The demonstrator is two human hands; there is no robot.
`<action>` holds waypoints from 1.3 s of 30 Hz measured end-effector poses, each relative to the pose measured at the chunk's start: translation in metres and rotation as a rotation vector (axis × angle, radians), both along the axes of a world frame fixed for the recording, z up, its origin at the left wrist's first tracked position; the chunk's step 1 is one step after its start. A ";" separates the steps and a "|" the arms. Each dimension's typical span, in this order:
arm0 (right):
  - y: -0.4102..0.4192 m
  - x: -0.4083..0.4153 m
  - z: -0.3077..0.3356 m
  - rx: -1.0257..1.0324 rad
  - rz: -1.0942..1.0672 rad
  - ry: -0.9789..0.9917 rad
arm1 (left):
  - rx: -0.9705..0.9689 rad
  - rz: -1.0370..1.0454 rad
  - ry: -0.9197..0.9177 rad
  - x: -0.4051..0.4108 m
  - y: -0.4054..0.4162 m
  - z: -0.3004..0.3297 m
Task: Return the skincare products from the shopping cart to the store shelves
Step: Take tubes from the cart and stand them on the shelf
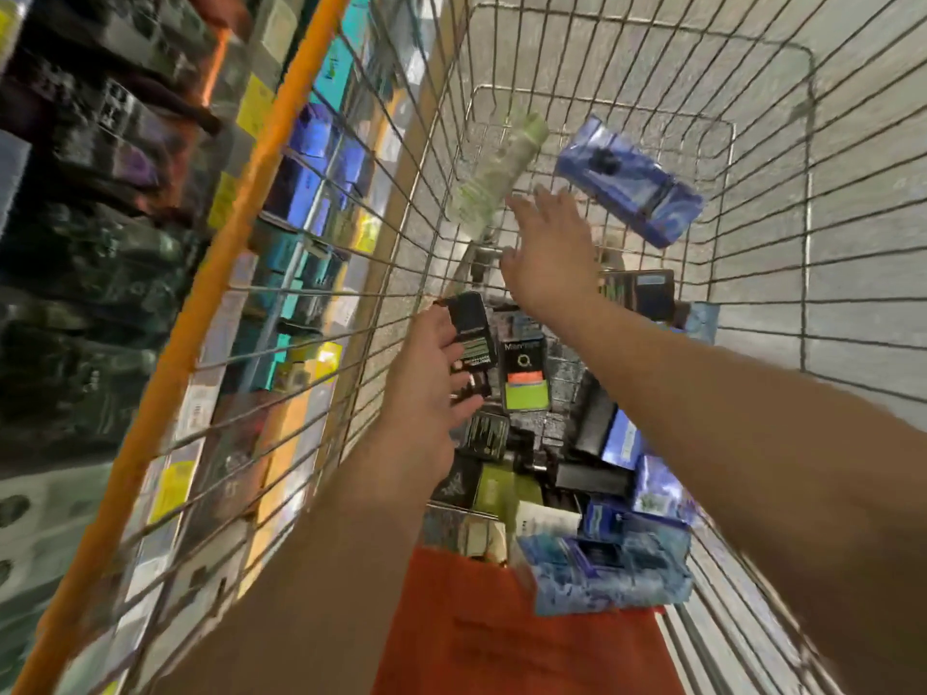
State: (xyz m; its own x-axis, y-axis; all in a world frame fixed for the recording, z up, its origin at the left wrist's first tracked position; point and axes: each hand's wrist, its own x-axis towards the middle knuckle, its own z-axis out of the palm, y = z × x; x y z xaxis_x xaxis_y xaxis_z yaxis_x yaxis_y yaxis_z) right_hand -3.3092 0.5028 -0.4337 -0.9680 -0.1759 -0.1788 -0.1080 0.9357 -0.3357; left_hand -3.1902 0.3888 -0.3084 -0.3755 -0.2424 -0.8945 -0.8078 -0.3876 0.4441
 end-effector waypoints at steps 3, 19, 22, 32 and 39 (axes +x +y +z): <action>-0.014 -0.018 -0.004 0.140 0.138 0.076 | 0.000 0.046 -0.011 0.010 -0.007 -0.012; 0.006 -0.034 -0.018 0.418 0.356 0.178 | 0.025 0.092 -0.078 0.038 -0.010 -0.041; 0.011 -0.019 -0.012 0.397 0.349 0.171 | 0.022 0.074 -0.067 0.036 -0.010 -0.041; 0.013 0.062 0.034 -0.521 -0.214 0.133 | -0.077 0.016 0.028 0.022 -0.010 0.004; 0.000 0.154 0.087 -0.774 -0.526 -0.020 | -0.138 -0.159 0.107 0.021 0.012 0.057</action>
State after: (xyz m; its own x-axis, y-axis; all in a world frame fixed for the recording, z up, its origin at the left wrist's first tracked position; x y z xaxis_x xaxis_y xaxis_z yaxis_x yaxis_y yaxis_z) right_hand -3.1551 0.5026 -0.3470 -0.9551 0.2068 -0.2123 0.2781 0.3776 -0.8832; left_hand -3.1692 0.4008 -0.2517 -0.5092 -0.2896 -0.8104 -0.7995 -0.1893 0.5700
